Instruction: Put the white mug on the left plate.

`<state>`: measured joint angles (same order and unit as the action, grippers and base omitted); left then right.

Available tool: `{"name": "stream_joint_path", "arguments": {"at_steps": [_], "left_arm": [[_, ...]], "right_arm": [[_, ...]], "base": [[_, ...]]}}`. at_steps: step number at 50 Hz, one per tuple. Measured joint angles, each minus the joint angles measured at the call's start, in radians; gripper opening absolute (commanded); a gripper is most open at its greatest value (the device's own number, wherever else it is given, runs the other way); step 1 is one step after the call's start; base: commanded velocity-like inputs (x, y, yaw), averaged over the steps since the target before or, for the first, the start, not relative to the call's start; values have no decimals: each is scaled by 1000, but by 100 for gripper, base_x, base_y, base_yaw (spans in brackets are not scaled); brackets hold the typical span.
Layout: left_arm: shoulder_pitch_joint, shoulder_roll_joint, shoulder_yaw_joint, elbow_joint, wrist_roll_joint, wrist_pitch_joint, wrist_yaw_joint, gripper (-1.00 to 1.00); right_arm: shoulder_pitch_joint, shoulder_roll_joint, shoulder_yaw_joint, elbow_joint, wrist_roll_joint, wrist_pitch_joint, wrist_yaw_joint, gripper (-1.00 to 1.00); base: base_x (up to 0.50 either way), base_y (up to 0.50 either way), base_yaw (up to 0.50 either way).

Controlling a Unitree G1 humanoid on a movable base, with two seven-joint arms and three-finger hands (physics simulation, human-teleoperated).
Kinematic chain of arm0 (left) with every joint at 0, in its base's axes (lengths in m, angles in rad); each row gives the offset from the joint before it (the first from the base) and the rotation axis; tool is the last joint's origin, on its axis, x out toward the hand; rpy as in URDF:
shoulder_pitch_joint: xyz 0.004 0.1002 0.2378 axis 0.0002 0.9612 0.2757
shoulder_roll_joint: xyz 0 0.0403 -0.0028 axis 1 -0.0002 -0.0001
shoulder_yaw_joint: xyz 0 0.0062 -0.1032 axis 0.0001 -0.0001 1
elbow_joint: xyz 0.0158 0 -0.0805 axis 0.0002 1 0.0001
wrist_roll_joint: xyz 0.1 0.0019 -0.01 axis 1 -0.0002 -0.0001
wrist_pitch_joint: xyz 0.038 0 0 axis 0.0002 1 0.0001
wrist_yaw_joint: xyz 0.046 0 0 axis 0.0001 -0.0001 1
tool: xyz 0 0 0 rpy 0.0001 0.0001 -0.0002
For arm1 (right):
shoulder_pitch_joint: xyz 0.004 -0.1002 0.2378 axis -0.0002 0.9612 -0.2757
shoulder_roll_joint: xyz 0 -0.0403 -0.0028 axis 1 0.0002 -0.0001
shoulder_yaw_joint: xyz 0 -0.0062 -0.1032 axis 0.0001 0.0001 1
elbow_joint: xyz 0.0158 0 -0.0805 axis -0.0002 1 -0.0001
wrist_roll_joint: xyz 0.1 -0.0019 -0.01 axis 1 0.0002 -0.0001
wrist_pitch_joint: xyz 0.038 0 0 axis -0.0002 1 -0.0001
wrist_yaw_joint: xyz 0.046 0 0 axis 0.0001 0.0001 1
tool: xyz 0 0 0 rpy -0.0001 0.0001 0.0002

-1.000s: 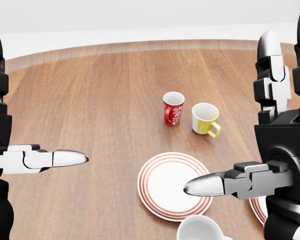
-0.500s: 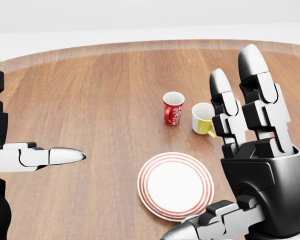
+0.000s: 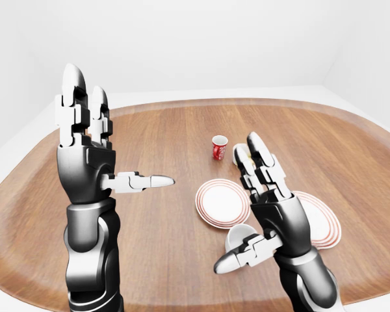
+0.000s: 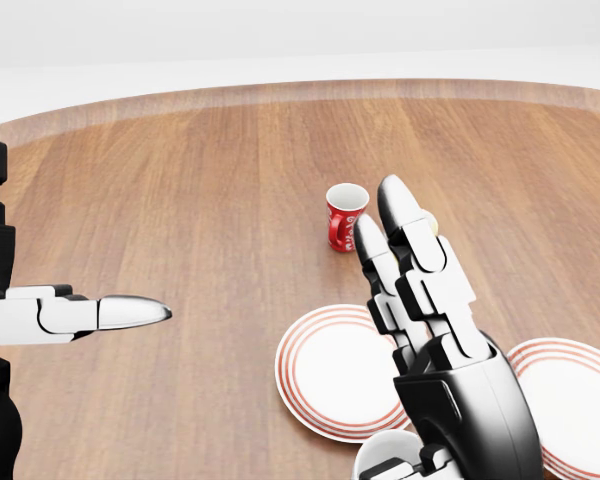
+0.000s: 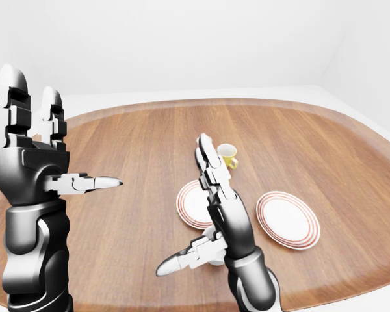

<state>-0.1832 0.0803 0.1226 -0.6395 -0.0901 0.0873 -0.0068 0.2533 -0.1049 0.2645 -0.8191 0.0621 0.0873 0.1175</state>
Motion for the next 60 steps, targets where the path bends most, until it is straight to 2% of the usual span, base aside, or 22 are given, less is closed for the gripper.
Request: {"name": "stream_joint_path", "arguments": {"at_steps": [14,27,41,60], "left_arm": [[4,-2,-3,-4,5,0,-2,100],[7,-4,-4,-7,9,0,-4,100],[9,-5,-6,-7,10,0,-5,100],[10,-5,-6,-5,11,0,-6,100]], "right_arm": [[46,-57,81,26,-181,0,19,100],[75,-85,122,45,-417,0,73,100],[87,-70,120,39,-592,0,149,100],[75,-41,82,8,-691,0,226,100]], "base": [[0,0,0],[0,0,0],[0,0,0],[0,0,0]]}}
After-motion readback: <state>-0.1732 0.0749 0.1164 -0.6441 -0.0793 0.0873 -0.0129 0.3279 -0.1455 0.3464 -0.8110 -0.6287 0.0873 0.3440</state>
